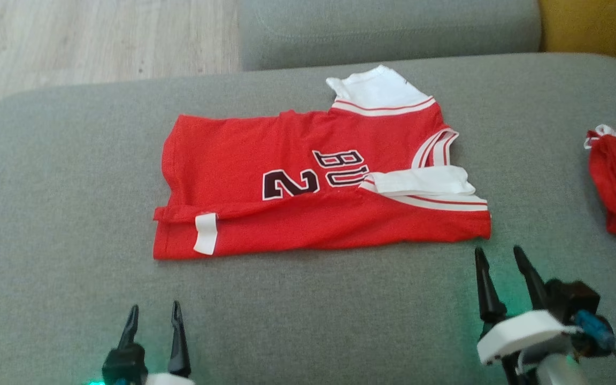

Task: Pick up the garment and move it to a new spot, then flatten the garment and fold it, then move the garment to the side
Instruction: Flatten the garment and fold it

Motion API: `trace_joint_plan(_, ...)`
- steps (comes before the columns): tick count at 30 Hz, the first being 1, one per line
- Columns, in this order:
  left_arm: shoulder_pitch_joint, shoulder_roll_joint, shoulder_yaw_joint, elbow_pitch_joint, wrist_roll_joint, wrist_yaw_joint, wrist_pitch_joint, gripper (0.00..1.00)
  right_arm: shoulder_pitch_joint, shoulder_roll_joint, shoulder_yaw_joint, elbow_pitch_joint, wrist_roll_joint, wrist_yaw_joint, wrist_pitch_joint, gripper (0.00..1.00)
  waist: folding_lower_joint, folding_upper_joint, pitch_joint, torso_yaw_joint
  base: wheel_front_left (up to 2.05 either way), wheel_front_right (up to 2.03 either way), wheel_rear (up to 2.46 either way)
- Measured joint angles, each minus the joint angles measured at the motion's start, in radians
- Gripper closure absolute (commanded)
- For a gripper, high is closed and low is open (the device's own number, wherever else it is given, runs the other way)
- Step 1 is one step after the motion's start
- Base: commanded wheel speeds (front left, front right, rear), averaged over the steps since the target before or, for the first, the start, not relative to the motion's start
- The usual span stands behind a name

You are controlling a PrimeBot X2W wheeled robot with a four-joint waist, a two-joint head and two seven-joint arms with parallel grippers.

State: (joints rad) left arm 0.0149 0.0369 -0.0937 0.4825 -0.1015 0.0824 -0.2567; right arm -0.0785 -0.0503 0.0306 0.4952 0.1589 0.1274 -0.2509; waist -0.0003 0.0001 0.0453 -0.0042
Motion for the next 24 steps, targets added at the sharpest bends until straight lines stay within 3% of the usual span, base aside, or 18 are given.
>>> trace_joint_plan(13, 0.016, 0.003, -0.002, -0.022, -0.086, 0.001, 0.000, 0.00, 0.018, 0.002, 0.023, 0.014, 0.000, 0.000, 0.000, 0.00, 0.0003, 0.0000, 0.017, -0.007, 0.00, 0.00, 0.00)
trace_joint_plan(24, -0.260, 0.000, 0.041, 0.062, -0.083, -0.030, 0.000, 0.00, -0.136, 0.002, 0.030, -0.010, 0.022, 0.000, 0.000, 0.00, 0.0006, 0.0000, 0.162, -0.015, 0.00, 0.00, 0.00)
